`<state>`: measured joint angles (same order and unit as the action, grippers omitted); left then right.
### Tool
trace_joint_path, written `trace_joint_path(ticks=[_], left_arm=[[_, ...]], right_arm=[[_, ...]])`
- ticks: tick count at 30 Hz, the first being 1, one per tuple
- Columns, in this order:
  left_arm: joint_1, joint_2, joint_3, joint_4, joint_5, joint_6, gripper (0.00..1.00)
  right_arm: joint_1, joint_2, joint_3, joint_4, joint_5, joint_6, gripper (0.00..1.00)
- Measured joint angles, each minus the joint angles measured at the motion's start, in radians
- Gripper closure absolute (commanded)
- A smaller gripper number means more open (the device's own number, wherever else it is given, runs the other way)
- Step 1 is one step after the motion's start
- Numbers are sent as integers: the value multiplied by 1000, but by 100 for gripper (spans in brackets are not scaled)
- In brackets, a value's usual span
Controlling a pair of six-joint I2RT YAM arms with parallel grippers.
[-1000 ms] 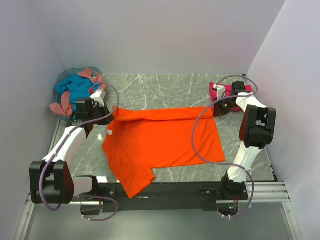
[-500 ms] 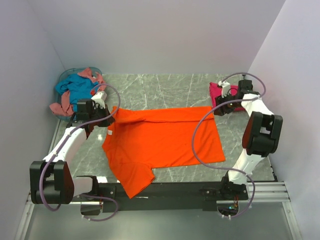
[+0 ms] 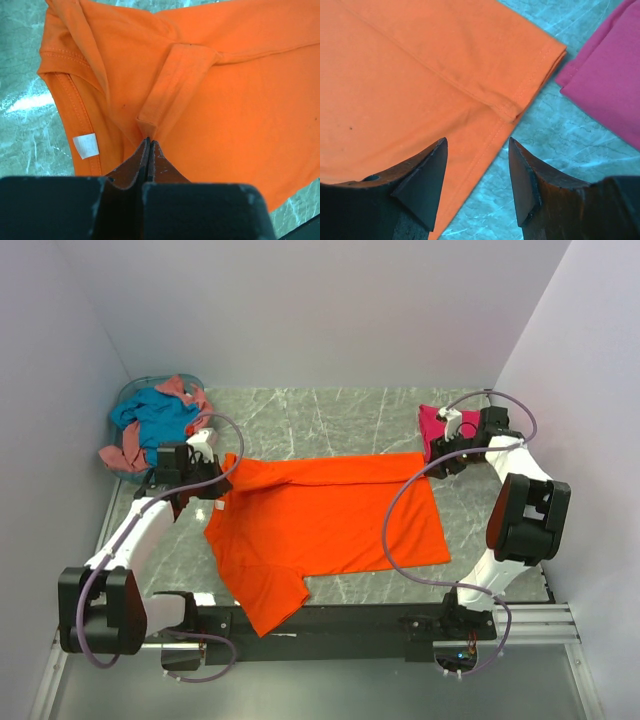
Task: Fold and stack the t-shirts
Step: Fold the tshirt
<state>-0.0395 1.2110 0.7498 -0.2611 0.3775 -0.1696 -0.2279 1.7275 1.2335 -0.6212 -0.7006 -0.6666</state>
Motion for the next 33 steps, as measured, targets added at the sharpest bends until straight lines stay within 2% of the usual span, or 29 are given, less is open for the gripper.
trace_joint_path(ticks=[11,30,33], left_arm=[[-36,-101,-10,-41,8,-14,100],[-80,-107,-10,-105,-7,-56,99],[-83,-103,-9,-119,-7,-60,87]], right_arm=[[0,-21,-16,0,-28,1,41],[0,-31,-16,-3,-50,15,40],[0,-31,-16,-5,-50,16,40]])
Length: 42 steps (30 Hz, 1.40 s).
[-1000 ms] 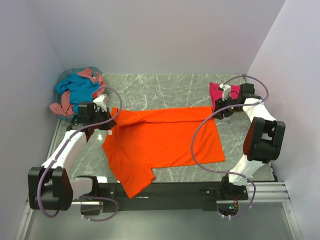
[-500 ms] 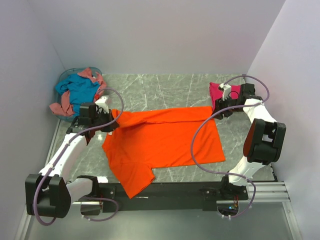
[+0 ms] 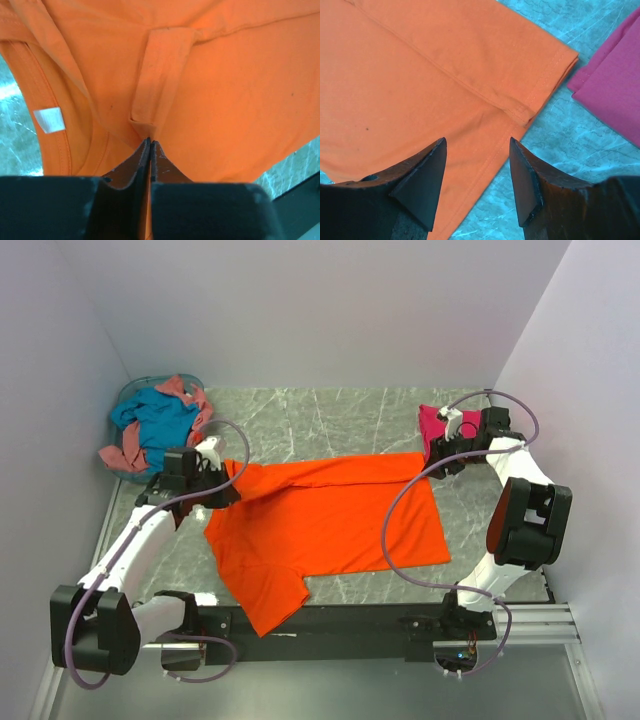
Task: Fold and stack the t-shirts
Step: Fold the tshirt
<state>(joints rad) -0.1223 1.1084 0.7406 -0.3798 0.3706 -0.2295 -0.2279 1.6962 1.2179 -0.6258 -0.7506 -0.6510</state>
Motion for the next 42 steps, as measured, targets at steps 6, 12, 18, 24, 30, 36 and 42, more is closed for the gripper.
trace_joint_path(ticks=[6,12,18,24,30,36,42], left_arm=[[-136,87,51,-66,0,-56,54],[-186,173,133,-102,-89,-83,30],[-179,368,320,-90,-153,-15,45],[-179,718,554,-132,-155,124,45],[-179,812,577,-217,-162,181,45],[-179,816,603,-242,-149,194,57],[-179,811,587,-251,-90,196,81]], right_arm=[[0,-5,0,-4,0,3,40],[0,-18,0,-5,-3,3,39],[0,-18,-1,-6,-13,11,39],[0,-28,-32,-3,-33,26,39],[0,-30,-59,-2,-48,34,39],[0,-30,-61,5,-54,40,38],[0,-30,-65,8,-56,45,38]])
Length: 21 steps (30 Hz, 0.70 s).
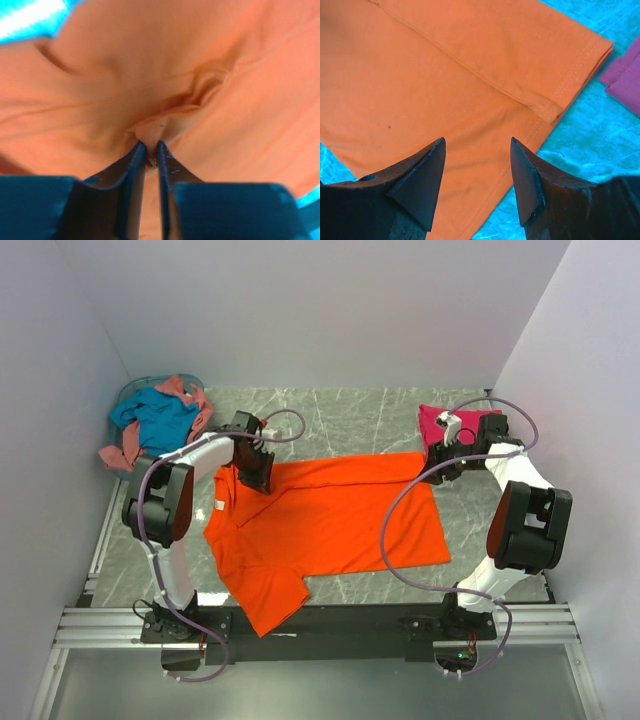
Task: Fold and stack the t-shirts
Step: Fold the tshirt
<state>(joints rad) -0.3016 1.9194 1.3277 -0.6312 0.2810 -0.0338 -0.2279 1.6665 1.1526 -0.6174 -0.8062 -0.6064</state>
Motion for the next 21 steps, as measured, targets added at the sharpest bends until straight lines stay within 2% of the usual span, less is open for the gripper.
trace_joint_path(ticks=[3,6,11,17,20,21], left_arm=[[0,-18,-31,0,32,-5,94],[0,-41,-47,-1,59,-11,99],[-1,-95,-55,14,101,-17,99],[-12,-164,-66,26,161,-34,95],[-31,-169,-87,32,193,-38,86],[-41,-169,-100,32,200,-39,78]], right_arm=[[0,0,0,1,0,3,38],[0,0,0,2,0,3,38],[0,0,0,2,0,3,38],[0,0,0,2,0,3,38],[0,0,0,2,0,3,38],[0,0,0,2,0,3,38]])
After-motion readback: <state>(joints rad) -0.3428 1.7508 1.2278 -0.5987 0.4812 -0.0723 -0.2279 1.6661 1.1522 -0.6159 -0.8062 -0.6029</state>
